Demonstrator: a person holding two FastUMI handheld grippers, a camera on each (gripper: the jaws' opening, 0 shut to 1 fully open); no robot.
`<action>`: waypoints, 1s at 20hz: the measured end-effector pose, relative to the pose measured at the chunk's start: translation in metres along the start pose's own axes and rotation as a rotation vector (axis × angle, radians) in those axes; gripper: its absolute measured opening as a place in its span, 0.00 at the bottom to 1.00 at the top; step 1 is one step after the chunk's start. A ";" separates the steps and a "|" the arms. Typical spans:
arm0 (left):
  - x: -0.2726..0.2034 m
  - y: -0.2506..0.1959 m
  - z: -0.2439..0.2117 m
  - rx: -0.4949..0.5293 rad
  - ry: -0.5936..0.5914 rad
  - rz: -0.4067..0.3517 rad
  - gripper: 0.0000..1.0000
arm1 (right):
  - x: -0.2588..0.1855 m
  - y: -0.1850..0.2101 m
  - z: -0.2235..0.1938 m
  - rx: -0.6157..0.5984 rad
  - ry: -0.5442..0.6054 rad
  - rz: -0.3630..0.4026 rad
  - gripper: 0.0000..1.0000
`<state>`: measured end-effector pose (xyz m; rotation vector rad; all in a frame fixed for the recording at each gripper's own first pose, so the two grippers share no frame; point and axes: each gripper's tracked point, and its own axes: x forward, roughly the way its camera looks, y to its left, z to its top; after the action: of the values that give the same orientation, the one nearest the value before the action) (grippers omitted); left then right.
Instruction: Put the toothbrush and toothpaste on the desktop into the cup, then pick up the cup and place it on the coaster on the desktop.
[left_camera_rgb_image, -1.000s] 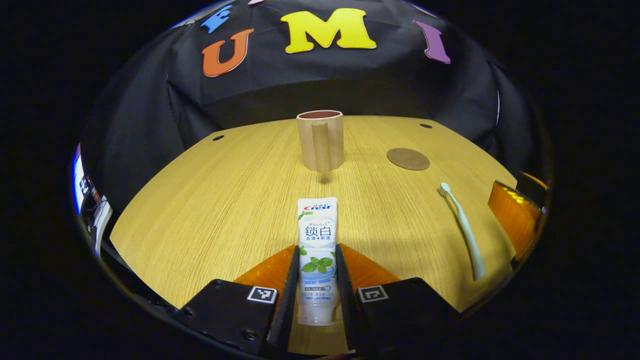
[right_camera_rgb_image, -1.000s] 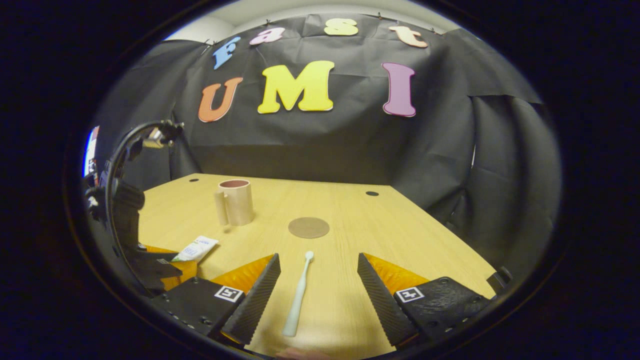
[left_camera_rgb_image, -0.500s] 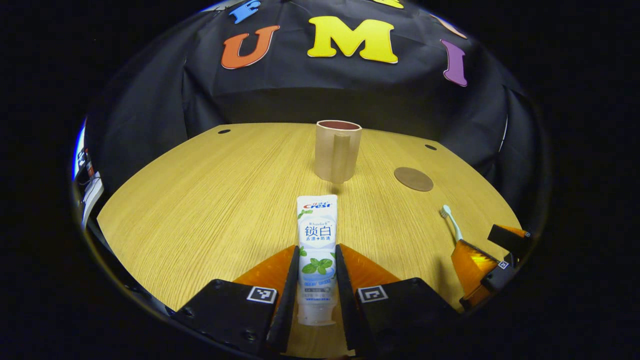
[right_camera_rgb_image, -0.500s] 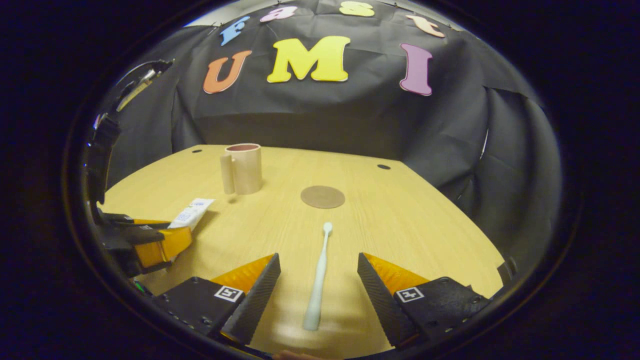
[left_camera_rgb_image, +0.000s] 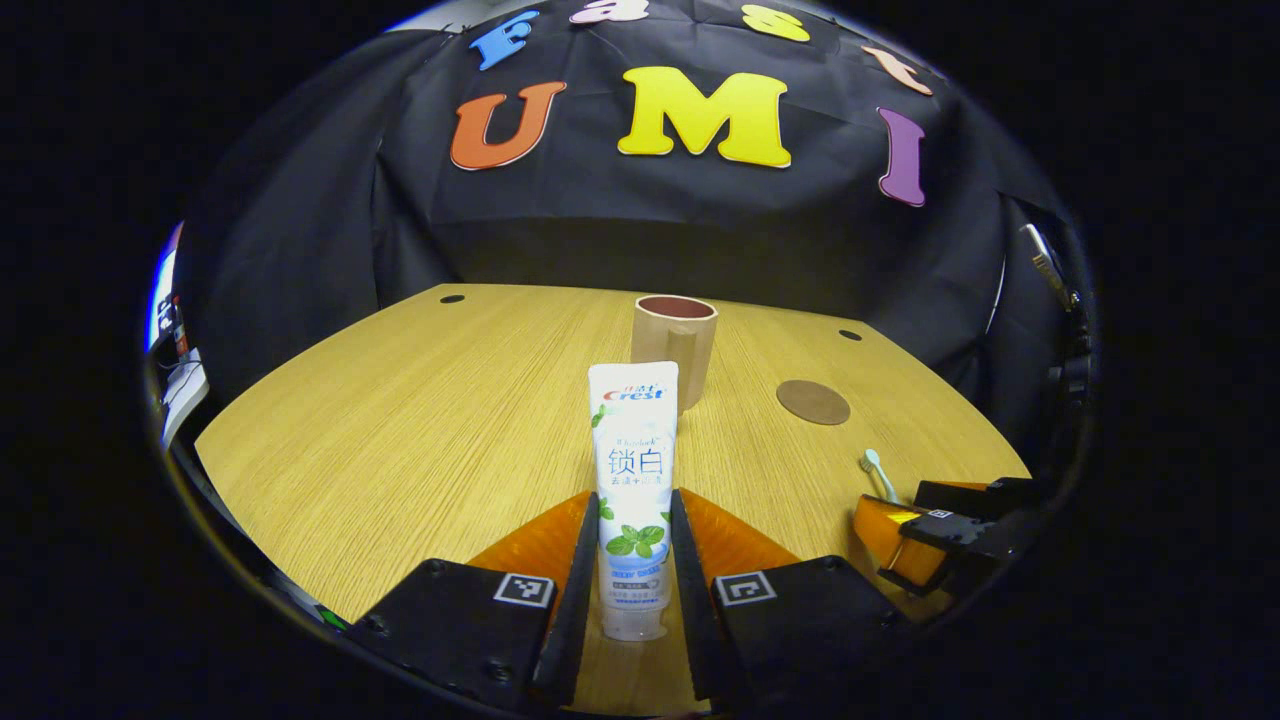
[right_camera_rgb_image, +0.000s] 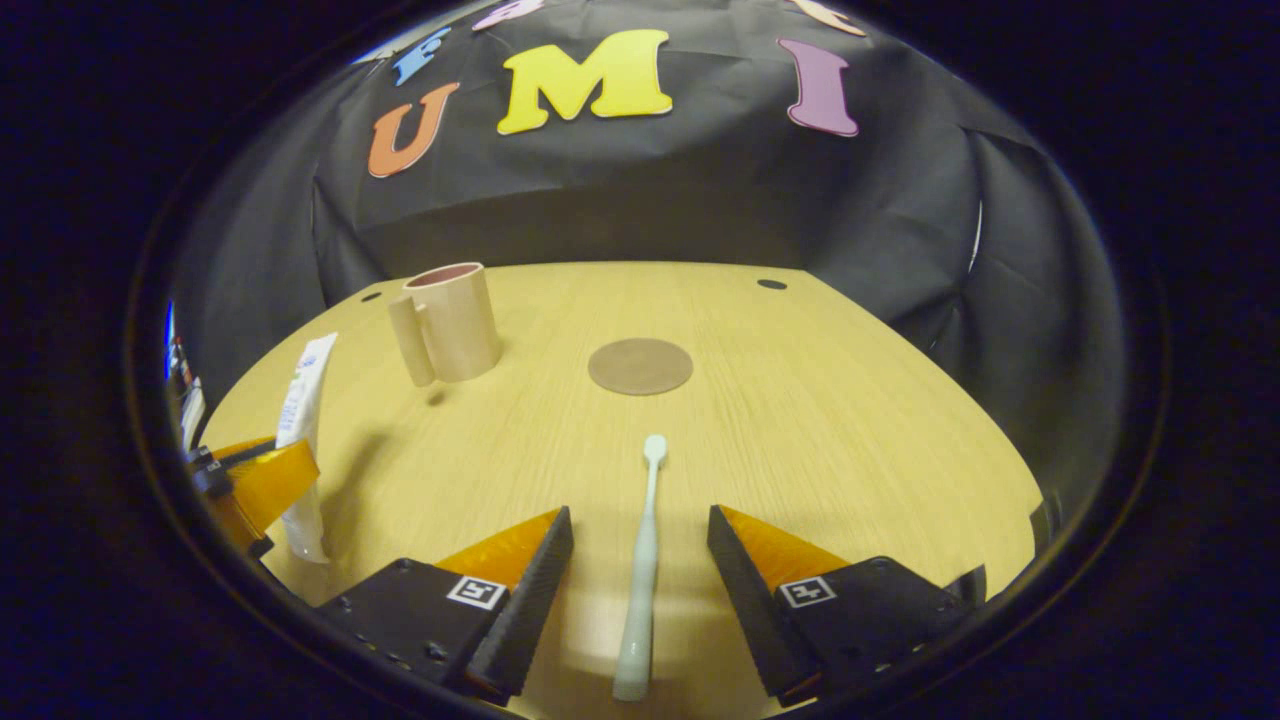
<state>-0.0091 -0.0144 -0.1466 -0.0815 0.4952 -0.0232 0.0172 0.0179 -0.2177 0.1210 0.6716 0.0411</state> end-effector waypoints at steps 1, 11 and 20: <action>0.000 0.000 0.002 0.007 -0.011 0.003 0.45 | 0.006 -0.003 0.001 0.017 0.004 0.004 0.81; -0.006 0.003 0.022 -0.006 -0.105 0.000 0.45 | 0.009 0.002 0.005 0.020 0.016 0.007 0.14; -0.007 0.008 0.019 0.008 -0.106 -0.012 0.44 | 0.003 0.004 0.008 0.068 -0.008 0.063 0.01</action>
<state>-0.0063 -0.0051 -0.1269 -0.0777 0.3889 -0.0327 0.0240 0.0215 -0.2128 0.2082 0.6609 0.0783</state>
